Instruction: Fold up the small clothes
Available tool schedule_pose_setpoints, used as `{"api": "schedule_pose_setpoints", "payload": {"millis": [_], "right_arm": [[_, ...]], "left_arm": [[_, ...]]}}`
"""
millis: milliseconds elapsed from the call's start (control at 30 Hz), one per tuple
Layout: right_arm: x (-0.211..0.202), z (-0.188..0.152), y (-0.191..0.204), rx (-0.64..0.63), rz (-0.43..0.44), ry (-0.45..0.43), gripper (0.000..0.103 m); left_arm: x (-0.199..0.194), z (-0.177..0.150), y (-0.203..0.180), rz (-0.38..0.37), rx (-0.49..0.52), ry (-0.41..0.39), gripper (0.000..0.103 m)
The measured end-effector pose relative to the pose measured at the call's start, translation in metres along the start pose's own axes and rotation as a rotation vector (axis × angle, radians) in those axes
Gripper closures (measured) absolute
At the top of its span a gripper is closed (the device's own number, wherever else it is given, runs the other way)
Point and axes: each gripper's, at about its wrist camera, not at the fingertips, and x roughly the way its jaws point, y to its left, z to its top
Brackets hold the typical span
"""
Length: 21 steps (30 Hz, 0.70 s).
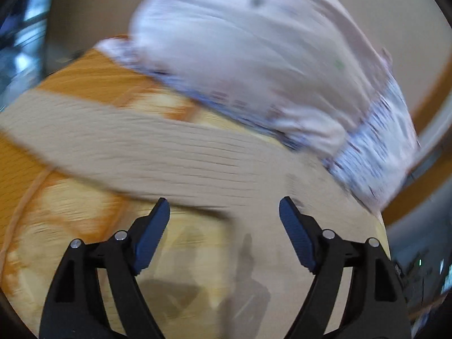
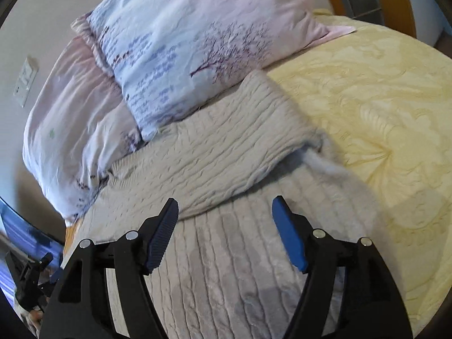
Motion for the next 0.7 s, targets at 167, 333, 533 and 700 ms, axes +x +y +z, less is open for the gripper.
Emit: {"api": "schedule_pose_setpoints", "payload": {"millis": [167, 333, 533, 700], "right_arm": [[0.001, -0.001, 0.0, -0.002, 0.022, 0.006, 0.026], [0.0, -0.001, -0.002, -0.004, 0.031, 0.006, 0.025], [0.001, -0.001, -0.001, -0.008, 0.04, 0.009, 0.022], [0.001, -0.001, 0.0, -0.008, 0.045, 0.01, 0.022]], "left_arm": [[-0.019, 0.008, 0.078, 0.049, -0.252, -0.021, 0.032], [-0.02, 0.012, 0.119, 0.014, -0.455, -0.053, 0.035], [-0.017, 0.019, 0.142, -0.037, -0.598, -0.101, 0.042], [-0.013, 0.025, 0.157, -0.044, -0.673, -0.126, 0.057]]}}
